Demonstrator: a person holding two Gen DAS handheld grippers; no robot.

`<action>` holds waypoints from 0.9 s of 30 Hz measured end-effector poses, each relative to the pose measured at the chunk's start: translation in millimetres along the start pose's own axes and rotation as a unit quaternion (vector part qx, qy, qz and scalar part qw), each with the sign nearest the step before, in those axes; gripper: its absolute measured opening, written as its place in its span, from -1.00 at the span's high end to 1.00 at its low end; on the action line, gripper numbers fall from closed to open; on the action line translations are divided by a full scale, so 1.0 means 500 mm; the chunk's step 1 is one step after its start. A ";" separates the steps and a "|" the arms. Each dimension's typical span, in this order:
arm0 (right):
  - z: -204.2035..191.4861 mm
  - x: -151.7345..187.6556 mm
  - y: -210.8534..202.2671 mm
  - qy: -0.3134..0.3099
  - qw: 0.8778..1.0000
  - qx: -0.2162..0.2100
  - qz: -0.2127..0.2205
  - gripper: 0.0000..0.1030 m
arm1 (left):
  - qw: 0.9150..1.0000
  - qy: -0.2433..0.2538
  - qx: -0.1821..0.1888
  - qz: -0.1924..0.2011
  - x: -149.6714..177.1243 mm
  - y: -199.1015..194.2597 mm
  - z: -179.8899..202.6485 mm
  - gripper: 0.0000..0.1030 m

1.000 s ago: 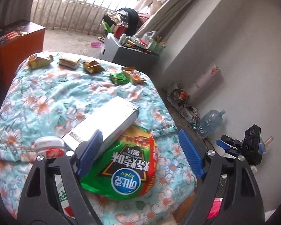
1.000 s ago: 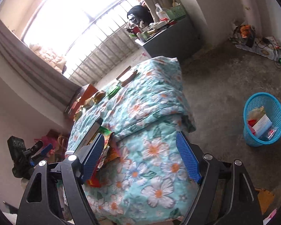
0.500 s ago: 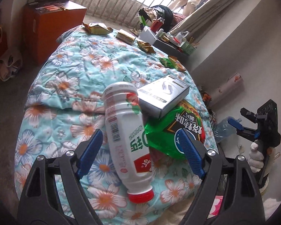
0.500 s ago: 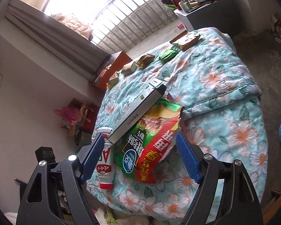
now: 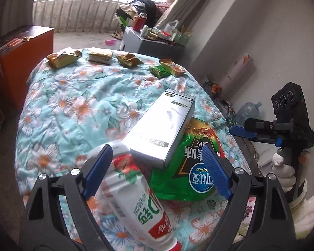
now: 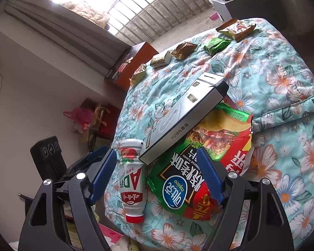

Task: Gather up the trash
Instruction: 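Grasp the white KUYAN cable box with the left tool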

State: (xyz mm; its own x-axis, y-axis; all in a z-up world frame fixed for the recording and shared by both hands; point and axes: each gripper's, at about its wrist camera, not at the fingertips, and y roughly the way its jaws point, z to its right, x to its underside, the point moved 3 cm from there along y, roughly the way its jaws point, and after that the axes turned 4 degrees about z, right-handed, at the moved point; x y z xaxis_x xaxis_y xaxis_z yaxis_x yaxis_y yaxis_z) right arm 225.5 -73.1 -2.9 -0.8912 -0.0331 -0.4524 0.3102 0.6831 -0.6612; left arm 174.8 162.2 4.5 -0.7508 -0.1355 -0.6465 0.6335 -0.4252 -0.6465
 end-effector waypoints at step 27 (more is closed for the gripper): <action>0.133 0.044 -0.055 0.026 0.999 0.006 0.019 -0.48 | 0.963 0.082 0.017 -0.257 -0.084 0.357 0.014 -0.60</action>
State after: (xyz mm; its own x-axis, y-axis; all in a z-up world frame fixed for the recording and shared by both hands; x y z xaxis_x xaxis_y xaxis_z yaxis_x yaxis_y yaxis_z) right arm 219.6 -141.3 -34.4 -0.8950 0.0312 -0.4450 0.3476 0.6742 -0.6517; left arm 318.2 85.6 -80.8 -0.9222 0.2423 -0.3012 0.1769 -0.4284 -0.8861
